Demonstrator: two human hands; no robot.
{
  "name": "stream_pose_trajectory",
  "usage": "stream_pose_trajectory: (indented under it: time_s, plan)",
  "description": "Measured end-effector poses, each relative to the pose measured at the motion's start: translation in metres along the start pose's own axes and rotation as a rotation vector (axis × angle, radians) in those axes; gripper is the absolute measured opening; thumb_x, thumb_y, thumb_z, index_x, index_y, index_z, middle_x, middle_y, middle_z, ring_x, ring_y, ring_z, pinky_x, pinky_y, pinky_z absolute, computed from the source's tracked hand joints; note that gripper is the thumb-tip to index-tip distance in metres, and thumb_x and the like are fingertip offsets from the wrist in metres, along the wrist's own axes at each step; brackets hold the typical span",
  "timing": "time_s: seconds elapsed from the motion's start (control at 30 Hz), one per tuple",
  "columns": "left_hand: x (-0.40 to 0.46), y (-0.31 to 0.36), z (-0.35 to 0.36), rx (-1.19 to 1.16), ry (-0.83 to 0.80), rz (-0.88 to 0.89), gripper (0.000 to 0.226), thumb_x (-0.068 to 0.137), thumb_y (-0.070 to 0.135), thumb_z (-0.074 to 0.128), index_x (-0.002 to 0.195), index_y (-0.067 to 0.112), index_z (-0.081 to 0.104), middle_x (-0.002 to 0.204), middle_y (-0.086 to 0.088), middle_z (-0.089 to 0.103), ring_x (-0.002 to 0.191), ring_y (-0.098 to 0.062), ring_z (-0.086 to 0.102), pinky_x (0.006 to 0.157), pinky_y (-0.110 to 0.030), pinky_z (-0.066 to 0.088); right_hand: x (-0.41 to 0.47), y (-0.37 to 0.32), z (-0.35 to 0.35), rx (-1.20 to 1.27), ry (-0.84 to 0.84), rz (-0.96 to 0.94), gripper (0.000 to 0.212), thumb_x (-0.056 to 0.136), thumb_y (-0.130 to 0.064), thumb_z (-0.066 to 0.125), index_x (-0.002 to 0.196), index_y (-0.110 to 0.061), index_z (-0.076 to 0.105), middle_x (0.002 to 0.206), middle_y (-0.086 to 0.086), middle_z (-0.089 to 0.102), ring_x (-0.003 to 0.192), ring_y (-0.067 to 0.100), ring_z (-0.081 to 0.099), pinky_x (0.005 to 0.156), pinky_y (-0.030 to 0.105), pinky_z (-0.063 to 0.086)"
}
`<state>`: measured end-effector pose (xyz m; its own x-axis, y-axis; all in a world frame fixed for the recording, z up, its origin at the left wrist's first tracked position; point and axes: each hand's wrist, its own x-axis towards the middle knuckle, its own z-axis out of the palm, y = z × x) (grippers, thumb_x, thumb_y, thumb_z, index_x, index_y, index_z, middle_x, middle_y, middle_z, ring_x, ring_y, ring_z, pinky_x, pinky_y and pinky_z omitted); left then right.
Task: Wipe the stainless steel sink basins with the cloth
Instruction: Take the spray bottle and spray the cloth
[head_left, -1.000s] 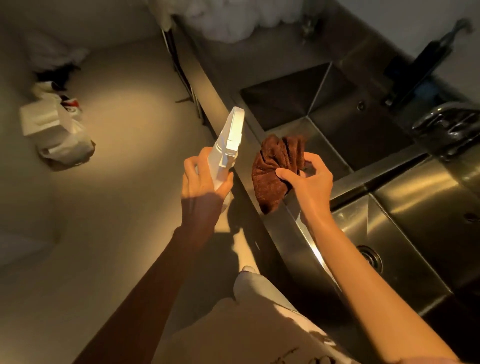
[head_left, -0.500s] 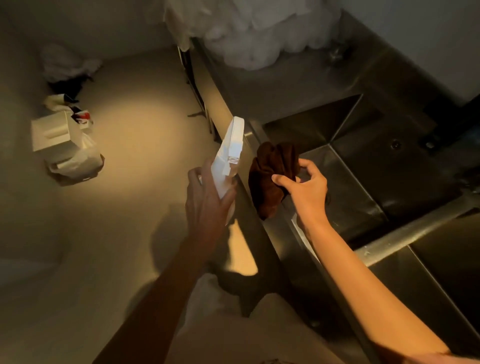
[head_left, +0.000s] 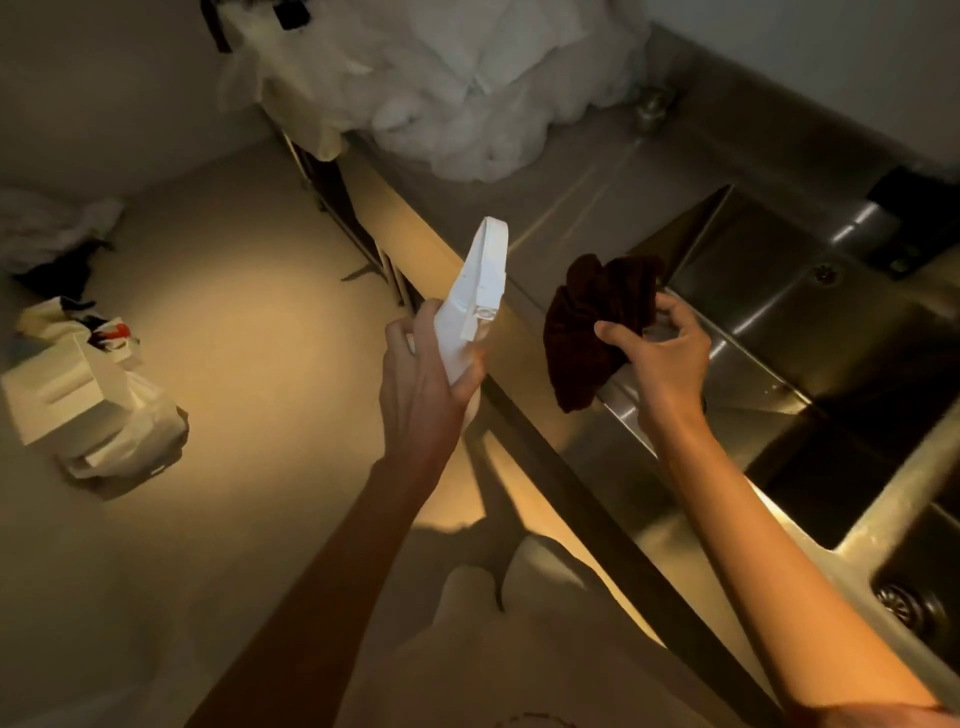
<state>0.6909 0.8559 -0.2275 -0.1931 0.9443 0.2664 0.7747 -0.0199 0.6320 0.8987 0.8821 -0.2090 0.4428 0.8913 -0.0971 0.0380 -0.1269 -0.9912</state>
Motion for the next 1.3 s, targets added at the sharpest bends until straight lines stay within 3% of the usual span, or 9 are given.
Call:
stream_pose_trajectory:
  time_s: [0.17,0.37,0.53,0.8,0.93,1.1,1.2,1.3]
  plan:
    - [0.041,-0.004,0.02,-0.06,-0.061,0.065,0.065,0.085,0.042,0.066,0.133,0.03,0.024,0.129,-0.01,0.042,0.109,-0.025,0.053,0.084,-0.035,0.051,0.024,0.006,0.011,0.016,0.088,0.034,0.043,0.071,-0.005,0.079,0.109,-0.017,0.061,0.097,-0.016,0.061,0.093,0.004,0.063,0.086,0.035,0.057]
    - [0.108,0.004,0.059,-0.055,-0.11,0.114,0.067,0.084,0.05,0.062,0.135,0.023,0.029,0.125,-0.01,0.044,0.105,-0.023,0.054,0.084,-0.044,0.055,0.077,0.016,0.023,0.045,0.16,0.084,0.049,0.07,-0.011,0.081,0.113,-0.019,0.061,0.107,-0.011,0.062,0.105,0.015,0.062,0.086,0.045,0.057]
    - [0.173,0.033,0.093,-0.057,-0.153,0.198,0.07,0.08,0.054,0.058,0.134,0.018,0.032,0.125,-0.012,0.047,0.106,-0.026,0.055,0.084,-0.048,0.055,0.133,0.005,0.03,0.087,0.214,0.088,0.042,0.071,-0.006,0.079,0.106,-0.022,0.062,0.099,-0.014,0.061,0.098,0.011,0.063,0.086,0.044,0.057]
    - [0.254,0.089,0.15,-0.132,-0.235,0.247,0.069,0.084,0.047,0.065,0.136,0.011,0.035,0.128,-0.012,0.043,0.109,-0.026,0.051,0.087,-0.047,0.053,0.209,-0.007,0.013,0.042,0.314,0.082,0.045,0.069,-0.009,0.081,0.109,-0.022,0.063,0.107,-0.006,0.065,0.102,0.013,0.063,0.086,0.043,0.057]
    - [0.28,0.113,0.178,-0.153,-0.264,0.308,0.069,0.084,0.044,0.067,0.137,0.014,0.033,0.127,-0.012,0.045,0.109,-0.025,0.051,0.089,-0.046,0.051,0.231,-0.018,0.002,0.018,0.366,0.057,0.043,0.072,-0.007,0.078,0.108,-0.023,0.061,0.105,-0.008,0.064,0.098,0.01,0.063,0.082,0.032,0.057]
    - [0.307,0.14,0.216,-0.239,-0.381,0.354,0.068,0.085,0.04,0.066,0.14,0.017,0.034,0.128,-0.008,0.046,0.113,-0.022,0.05,0.092,-0.042,0.047,0.25,-0.023,-0.001,0.006,0.472,0.046,0.043,0.073,-0.006,0.078,0.11,-0.021,0.061,0.109,-0.006,0.064,0.095,0.003,0.063,0.081,0.027,0.057]
    - [0.327,0.145,0.239,-0.302,-0.461,0.419,0.064,0.085,0.042,0.064,0.138,0.021,0.033,0.127,-0.004,0.048,0.113,-0.019,0.05,0.092,-0.043,0.048,0.257,-0.02,0.003,0.003,0.556,0.064,0.045,0.072,-0.007,0.079,0.112,-0.02,0.061,0.108,-0.005,0.065,0.096,0.007,0.064,0.08,0.027,0.057]
    - [0.35,0.15,0.26,-0.322,-0.542,0.464,0.069,0.086,0.045,0.062,0.142,0.02,0.031,0.133,-0.006,0.045,0.118,-0.021,0.048,0.095,-0.033,0.041,0.265,-0.018,0.016,-0.016,0.665,0.11,0.047,0.07,-0.009,0.081,0.112,-0.02,0.062,0.104,-0.007,0.067,0.096,0.009,0.066,0.08,0.03,0.058]
